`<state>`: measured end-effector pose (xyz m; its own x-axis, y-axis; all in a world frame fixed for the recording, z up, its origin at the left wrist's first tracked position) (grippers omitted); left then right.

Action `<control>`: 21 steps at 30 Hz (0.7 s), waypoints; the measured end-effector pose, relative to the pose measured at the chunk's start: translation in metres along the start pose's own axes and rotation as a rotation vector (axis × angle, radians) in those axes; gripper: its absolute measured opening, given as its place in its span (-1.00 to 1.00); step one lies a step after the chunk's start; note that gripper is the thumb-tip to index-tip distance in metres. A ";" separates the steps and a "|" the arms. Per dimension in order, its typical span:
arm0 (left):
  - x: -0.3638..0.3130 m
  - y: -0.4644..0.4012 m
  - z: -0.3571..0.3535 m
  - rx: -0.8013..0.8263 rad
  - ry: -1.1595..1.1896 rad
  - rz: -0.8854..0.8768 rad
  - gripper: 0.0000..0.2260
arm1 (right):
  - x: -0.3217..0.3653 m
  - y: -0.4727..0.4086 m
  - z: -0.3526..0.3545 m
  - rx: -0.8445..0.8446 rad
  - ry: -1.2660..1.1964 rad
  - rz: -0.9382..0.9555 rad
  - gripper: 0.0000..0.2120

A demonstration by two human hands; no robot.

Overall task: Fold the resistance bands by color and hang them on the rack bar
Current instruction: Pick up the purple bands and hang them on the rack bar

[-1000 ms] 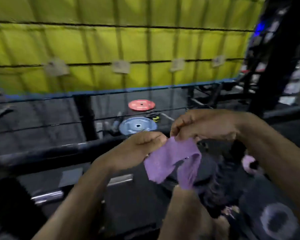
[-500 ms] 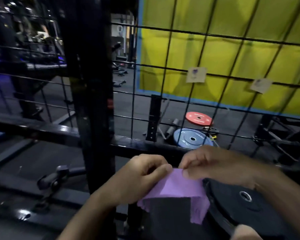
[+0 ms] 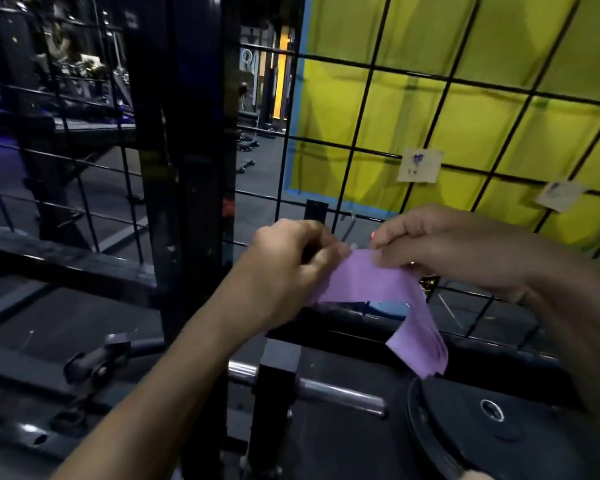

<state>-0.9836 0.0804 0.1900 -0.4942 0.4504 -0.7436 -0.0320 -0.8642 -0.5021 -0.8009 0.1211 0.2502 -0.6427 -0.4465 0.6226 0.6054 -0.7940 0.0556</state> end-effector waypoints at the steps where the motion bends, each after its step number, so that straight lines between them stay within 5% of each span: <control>1: 0.003 0.000 -0.001 -0.024 -0.021 0.009 -0.83 | -0.001 -0.002 -0.003 -0.009 0.004 -0.008 -0.75; 7: 0.014 0.007 -0.004 -0.042 -0.108 0.048 -0.85 | -0.012 -0.007 -0.019 -0.077 -0.157 -0.029 -0.91; 21: 0.028 0.006 -0.003 -0.017 -0.031 0.043 -0.85 | -0.017 -0.014 -0.047 -0.193 -0.457 -0.036 -0.88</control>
<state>-0.9948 0.0882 0.1647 -0.5215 0.4054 -0.7507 0.0046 -0.8786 -0.4776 -0.8210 0.1206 0.2024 -0.3637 -0.2251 0.9039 0.4610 -0.8867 -0.0353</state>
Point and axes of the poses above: each hand's wrist, its own y-axis away from the middle knuckle, its own z-axis out of the back of the hand, x = y × z, the point moved 3 cm from there along -y, towards the middle knuckle, and after that the axes turned 1 degree about y, right-handed, at the moved point
